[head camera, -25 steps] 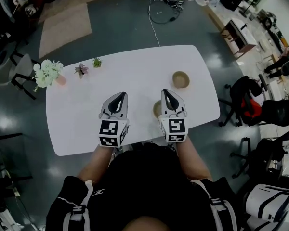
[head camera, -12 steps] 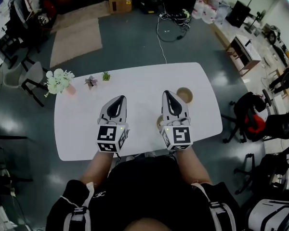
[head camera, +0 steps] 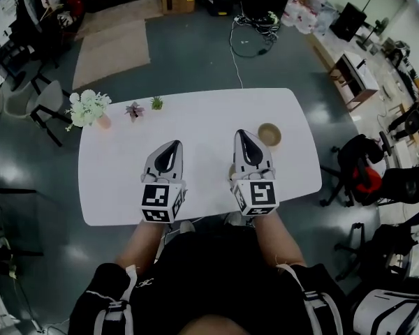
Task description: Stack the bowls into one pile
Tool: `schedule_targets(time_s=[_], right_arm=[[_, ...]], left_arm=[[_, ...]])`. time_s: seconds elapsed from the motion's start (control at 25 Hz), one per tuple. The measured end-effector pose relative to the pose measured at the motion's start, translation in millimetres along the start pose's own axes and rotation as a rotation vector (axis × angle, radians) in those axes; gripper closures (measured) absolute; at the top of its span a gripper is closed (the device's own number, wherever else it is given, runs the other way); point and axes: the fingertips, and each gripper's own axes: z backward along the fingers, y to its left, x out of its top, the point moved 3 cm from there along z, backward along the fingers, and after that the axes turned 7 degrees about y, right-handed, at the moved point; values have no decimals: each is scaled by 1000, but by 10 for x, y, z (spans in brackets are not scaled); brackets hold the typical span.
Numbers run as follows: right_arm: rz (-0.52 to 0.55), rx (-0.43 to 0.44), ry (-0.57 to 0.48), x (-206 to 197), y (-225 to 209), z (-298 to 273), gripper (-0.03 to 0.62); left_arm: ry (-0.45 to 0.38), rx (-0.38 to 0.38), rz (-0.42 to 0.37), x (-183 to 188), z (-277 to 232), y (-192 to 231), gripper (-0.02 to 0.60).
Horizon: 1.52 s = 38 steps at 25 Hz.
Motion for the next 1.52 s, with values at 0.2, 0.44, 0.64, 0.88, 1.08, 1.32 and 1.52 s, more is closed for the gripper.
schedule_targets(time_s=[0.2,0.44,0.64,0.88,1.08,1.32,1.52], right_arm=[[-18,28,-9,-84,-394,133,580],[-28,100,-22,-452,-1855,540,580],[20,170,27,-778,-3448,912,580],[-51,261,24,-663,-4135,1016,580],[-50,326,28,-770,-4139,1047,580],[113,453,129,-1126,-3916,863,482],[494,615,358,-1771,-3502,677,457]], left_arm=[[-2,34,-2,-37,-120,-374,568],[-25,121,3,-68,-817,-1705,568],[-68,238,101,-25,-1565,-3076,569],[-41,272,87,153,-1690,-3922,569],[0,306,139,7,-1658,-4115,568],[15,378,117,-32,-1512,-4136,569],[15,449,120,-73,-1291,-4078,568]])
